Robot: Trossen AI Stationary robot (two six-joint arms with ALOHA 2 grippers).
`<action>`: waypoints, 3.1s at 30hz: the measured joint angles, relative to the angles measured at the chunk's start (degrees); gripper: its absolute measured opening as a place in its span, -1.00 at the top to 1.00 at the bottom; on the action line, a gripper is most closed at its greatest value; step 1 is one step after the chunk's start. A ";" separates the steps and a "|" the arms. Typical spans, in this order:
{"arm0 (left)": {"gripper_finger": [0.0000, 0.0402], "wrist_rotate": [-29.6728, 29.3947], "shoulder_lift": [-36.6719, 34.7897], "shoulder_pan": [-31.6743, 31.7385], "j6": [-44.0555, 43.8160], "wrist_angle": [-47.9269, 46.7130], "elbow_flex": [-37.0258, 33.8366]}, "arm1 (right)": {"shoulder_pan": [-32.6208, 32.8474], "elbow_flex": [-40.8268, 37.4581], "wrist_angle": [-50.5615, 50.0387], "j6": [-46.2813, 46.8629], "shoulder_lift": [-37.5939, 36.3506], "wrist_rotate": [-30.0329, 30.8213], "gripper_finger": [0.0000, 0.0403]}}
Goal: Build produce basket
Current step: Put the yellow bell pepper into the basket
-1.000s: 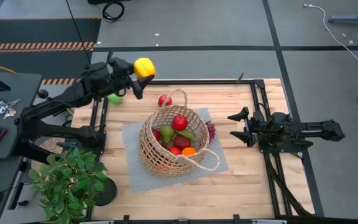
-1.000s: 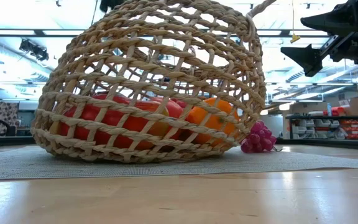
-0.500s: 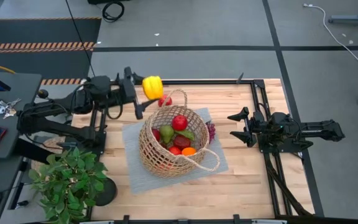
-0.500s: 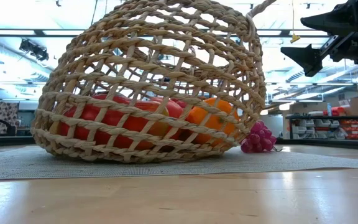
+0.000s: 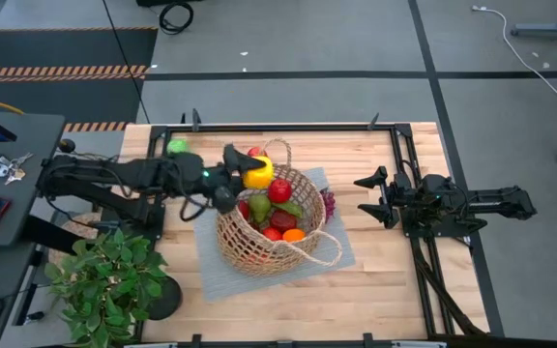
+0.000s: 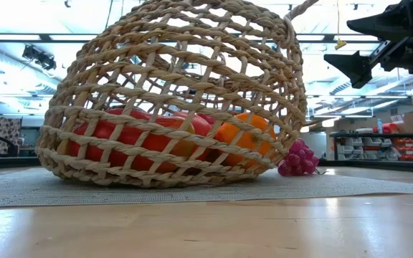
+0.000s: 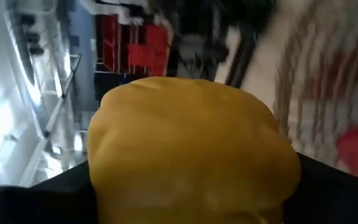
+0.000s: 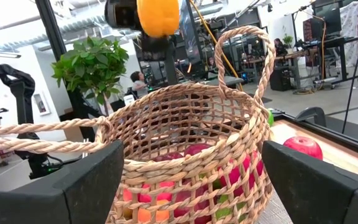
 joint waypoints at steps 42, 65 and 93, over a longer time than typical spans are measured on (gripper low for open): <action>-0.64 16.79 4.64 4.39 -121.71 1.89 0.01 | 0.00 0.00 0.01 0.00 0.01 0.00 -0.91; -0.64 30.04 5.50 3.20 -114.94 5.00 0.11 | -0.01 0.00 0.01 0.00 0.01 -0.01 -0.91; -0.64 -1.08 33.93 3.39 -66.68 -36.00 35.72 | -0.01 0.00 0.40 0.00 0.01 -0.01 -0.91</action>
